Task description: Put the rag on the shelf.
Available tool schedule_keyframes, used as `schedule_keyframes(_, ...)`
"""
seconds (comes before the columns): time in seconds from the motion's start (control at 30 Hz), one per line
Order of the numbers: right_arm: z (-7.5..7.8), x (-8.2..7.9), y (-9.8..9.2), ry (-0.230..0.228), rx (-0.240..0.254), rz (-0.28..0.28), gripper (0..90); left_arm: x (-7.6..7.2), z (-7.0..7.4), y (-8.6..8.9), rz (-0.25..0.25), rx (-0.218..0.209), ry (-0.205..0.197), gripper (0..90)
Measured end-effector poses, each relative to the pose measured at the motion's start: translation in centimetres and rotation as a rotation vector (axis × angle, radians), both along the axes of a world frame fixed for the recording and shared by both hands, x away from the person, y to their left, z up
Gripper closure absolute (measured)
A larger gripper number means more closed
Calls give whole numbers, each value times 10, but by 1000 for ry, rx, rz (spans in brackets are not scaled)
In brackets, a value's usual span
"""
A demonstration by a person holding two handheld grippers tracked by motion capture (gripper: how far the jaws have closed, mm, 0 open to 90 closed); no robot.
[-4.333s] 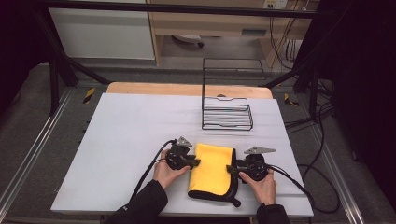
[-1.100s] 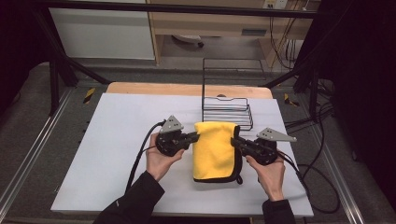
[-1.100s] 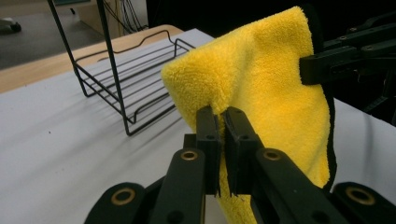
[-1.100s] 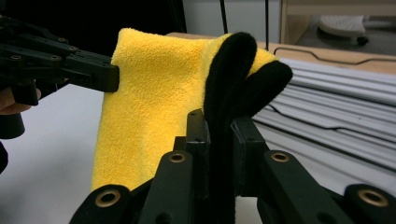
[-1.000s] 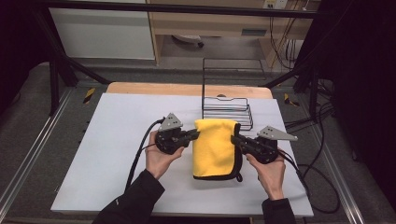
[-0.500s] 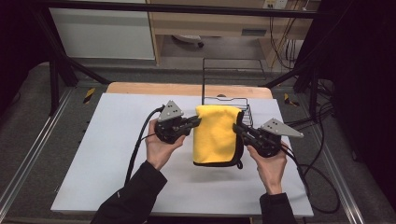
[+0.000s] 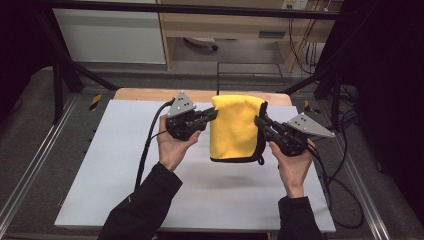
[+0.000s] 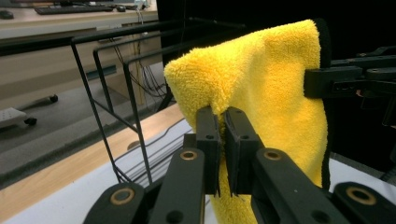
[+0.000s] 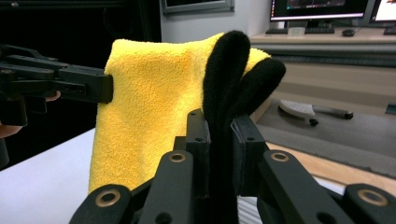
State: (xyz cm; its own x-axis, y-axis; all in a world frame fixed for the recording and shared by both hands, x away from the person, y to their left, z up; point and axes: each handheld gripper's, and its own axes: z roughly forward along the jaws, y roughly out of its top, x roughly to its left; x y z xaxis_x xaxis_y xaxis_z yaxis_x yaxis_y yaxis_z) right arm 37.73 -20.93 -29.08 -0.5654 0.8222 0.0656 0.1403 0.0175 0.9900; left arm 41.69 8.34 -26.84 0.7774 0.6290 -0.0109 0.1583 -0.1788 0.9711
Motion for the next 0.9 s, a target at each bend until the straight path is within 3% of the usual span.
schedule_keyframes(0.9,66,24,-4,-176,-8,-70,798,24,65,-15,36,-65,-143,846)
